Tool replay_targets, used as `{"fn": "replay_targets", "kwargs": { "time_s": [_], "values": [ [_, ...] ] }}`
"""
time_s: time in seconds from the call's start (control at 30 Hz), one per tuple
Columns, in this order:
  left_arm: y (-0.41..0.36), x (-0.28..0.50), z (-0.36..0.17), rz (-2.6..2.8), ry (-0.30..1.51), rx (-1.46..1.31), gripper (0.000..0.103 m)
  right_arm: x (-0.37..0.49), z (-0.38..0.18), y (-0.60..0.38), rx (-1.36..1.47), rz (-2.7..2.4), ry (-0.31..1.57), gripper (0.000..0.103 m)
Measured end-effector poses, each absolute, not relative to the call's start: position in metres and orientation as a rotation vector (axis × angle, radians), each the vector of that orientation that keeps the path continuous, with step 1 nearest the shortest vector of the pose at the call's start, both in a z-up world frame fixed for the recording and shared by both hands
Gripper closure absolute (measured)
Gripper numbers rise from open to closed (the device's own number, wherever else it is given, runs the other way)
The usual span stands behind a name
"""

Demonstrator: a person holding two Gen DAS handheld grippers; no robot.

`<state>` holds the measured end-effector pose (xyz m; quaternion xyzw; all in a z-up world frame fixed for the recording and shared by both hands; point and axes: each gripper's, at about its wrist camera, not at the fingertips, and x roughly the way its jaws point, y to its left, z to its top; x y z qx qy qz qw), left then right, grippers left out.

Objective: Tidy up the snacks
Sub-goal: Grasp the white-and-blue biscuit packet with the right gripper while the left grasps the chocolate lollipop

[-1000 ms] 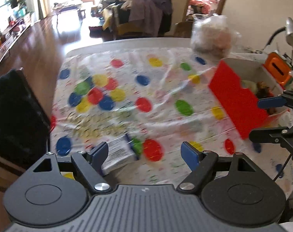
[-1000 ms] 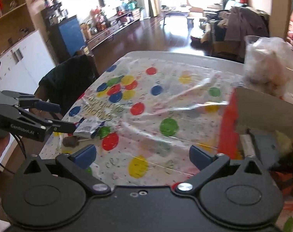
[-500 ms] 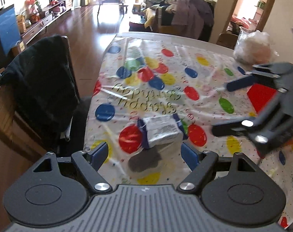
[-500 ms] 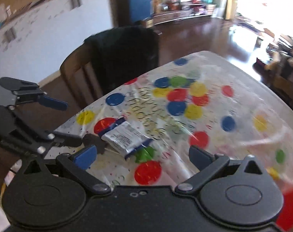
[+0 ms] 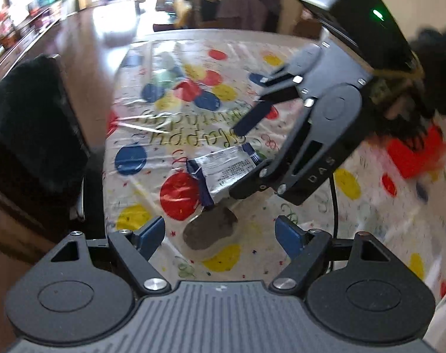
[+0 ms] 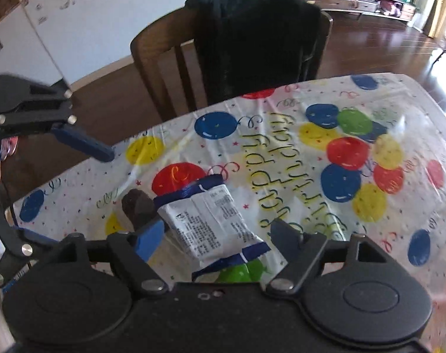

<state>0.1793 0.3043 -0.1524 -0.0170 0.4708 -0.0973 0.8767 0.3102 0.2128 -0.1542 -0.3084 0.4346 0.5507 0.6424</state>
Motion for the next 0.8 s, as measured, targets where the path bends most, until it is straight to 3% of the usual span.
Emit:
{"fn": "replay_targets", "kwargs": {
  "time_s": [0.13,0.27,0.43,0.63,0.8],
  "values": [
    [0.308,0.196,-0.161,-0.275,1.01,0.028,0.022,0.314,-0.163,0.22,-0.724,1.268,1.023,0.024],
    [0.313,0.209,-0.169,-0.34,1.048,0.073,0.03,0.314,-0.167,0.224,-0.738,1.266,1.017,0.028],
    [0.315,0.215,-0.183,-0.404,1.089,0.122,0.041,0.311,-0.164,0.221,-0.715,1.245,0.997,0.053],
    [0.306,0.216,-0.187,-0.457,1.076,0.189,0.045,0.306,-0.157,0.209,-0.68,1.192,0.974,0.054],
    [0.3,0.212,-0.185,-0.454,1.055,0.213,0.059,0.299,-0.148,0.198,-0.628,1.138,0.96,0.054]
  ]
}}
